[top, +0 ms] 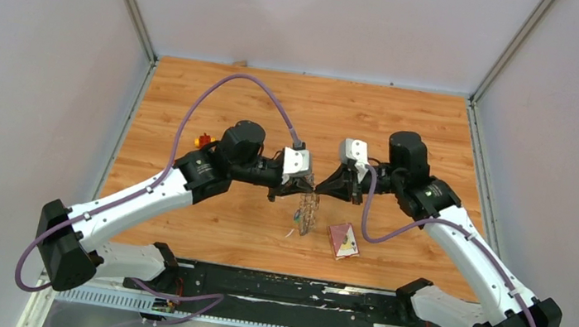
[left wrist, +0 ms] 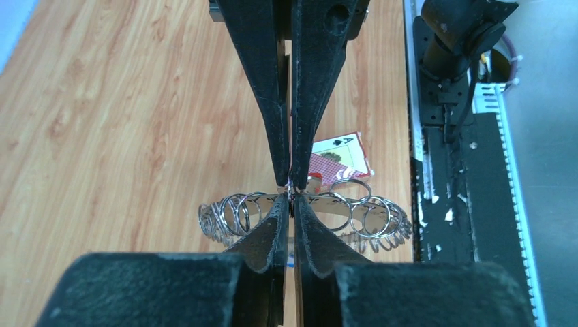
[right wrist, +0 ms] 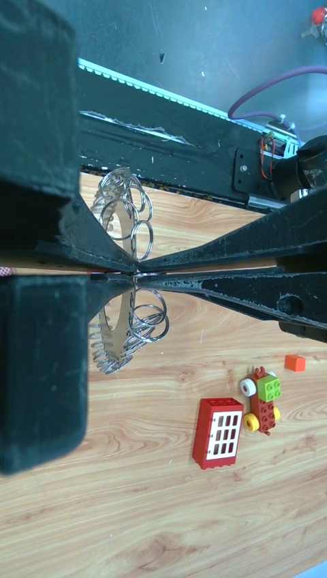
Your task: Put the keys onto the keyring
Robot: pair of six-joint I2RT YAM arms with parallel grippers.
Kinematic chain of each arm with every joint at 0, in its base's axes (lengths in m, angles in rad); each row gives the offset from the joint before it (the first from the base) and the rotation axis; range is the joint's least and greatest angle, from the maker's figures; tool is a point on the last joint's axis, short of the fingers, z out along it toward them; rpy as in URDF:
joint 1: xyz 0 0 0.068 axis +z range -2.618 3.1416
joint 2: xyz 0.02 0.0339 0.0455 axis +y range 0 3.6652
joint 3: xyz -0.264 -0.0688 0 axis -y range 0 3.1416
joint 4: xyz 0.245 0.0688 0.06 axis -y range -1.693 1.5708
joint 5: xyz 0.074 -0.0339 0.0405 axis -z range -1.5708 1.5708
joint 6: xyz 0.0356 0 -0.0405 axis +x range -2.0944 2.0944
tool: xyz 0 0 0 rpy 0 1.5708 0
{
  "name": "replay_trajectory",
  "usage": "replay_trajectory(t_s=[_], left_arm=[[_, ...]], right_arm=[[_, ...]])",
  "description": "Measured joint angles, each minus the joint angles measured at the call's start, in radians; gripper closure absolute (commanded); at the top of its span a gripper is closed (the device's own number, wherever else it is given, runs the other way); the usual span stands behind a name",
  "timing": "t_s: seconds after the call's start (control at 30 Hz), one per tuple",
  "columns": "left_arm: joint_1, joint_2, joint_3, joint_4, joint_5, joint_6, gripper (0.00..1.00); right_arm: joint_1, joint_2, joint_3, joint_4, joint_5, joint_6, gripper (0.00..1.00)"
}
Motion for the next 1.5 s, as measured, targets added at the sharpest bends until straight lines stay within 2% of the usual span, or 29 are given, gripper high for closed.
replay_trajectory(t_s=[0.17, 0.33, 0.6, 0.9, 1.2, 1.5], left_arm=[[0.0, -0.01, 0.002, -0.034, -0.005, 0.1, 0.66], [0.0, -0.028, 0.038, -0.125, -0.021, 0.22, 0.6], [0.0, -0.019, 0.116, -0.15, 0.009, 0.278, 0.58], [0.0, 0.013, 0.111, -0.135, 0.059, 0.298, 0.59], [0.007, 0.011, 0.04, -0.065, 0.058, 0.307, 0.59], [0.025, -0.016, -0.1, 0.134, 0.096, 0.256, 0.6]], right_arm=[[0.029, 0.019, 0.09, -0.148, 0.076, -0.063, 1.0], [0.064, 0.034, 0.177, -0.287, 0.161, -0.122, 1.0], [0.111, 0.078, 0.262, -0.426, 0.272, -0.163, 1.0], [0.144, 0.125, 0.383, -0.552, 0.378, -0.184, 1.0], [0.17, 0.192, 0.534, -0.716, 0.464, -0.23, 1.0], [0.175, 0.231, 0.586, -0.816, 0.503, -0.251, 1.0]])
